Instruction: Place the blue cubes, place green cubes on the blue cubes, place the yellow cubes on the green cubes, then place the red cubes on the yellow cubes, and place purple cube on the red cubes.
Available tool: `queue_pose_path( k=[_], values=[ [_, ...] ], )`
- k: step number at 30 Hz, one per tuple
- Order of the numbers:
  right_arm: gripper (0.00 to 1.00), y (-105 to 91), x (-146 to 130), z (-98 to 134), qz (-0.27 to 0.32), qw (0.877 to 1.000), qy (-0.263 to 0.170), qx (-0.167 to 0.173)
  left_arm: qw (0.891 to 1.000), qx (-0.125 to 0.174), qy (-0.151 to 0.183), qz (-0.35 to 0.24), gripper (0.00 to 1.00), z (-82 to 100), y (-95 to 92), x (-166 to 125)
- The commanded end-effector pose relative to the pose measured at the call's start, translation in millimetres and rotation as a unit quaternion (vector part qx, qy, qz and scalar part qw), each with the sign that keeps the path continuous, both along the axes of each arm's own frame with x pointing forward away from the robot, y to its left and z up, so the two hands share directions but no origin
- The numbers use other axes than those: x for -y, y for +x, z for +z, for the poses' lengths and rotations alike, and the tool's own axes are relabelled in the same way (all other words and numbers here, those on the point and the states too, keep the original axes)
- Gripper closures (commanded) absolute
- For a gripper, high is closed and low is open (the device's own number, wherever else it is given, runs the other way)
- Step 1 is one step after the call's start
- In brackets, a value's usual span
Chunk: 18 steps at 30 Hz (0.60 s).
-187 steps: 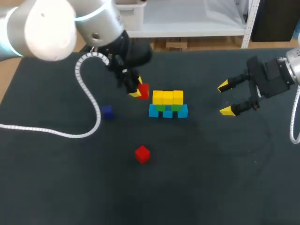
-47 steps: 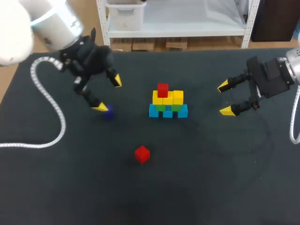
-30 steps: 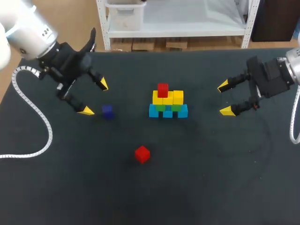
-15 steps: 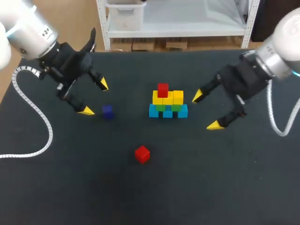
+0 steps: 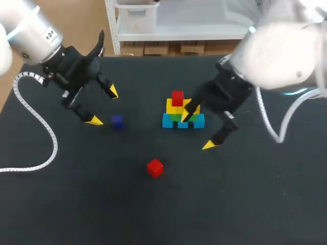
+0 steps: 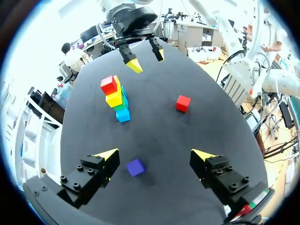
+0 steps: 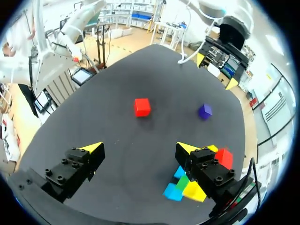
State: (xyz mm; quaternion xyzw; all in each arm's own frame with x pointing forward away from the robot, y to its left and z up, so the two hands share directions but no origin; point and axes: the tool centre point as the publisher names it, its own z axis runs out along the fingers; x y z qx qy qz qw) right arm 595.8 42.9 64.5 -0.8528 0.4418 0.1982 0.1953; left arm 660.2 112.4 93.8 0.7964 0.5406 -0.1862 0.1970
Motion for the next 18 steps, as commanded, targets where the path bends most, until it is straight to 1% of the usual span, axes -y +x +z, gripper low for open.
queue_pose_path(
  k=[1,3,6,11,15,18],
  values=[
    [0.0,-7.5,-16.5,-6.3,0.003,0.999,-0.032,0.029,1.0,0.002,-0.001,-0.001,0.0,-0.6,-0.5,-0.9],
    [0.0,-9.0,-20.7,-9.0,0.007,0.999,-0.04,0.036,1.0,0.002,-0.001,-0.001,0.0,-0.6,-0.5,-0.9],
    [0.0,-9.0,-22.4,-9.9,-0.014,0.997,-0.053,0.05,1.0,0.002,-0.001,-0.001,0.0,-0.6,-0.5,-0.9],
    [0.0,-9.8,-17.6,-0.8,-0.053,0.995,-0.058,0.06,1.0,0.002,-0.001,-0.001,0.0,-0.6,-0.5,-0.9],
    [0.0,-18.7,-15.8,7.7,-0.072,0.994,-0.054,0.062,1.0,0.002,-0.001,-0.001,0.0,-0.6,-0.5,-0.9],
    [0.0,-27.2,-20.6,6.1,-0.061,0.994,-0.059,0.066,1.0,0.002,-0.001,-0.001,0.0,-0.6,-0.5,-0.9]
  ],
)
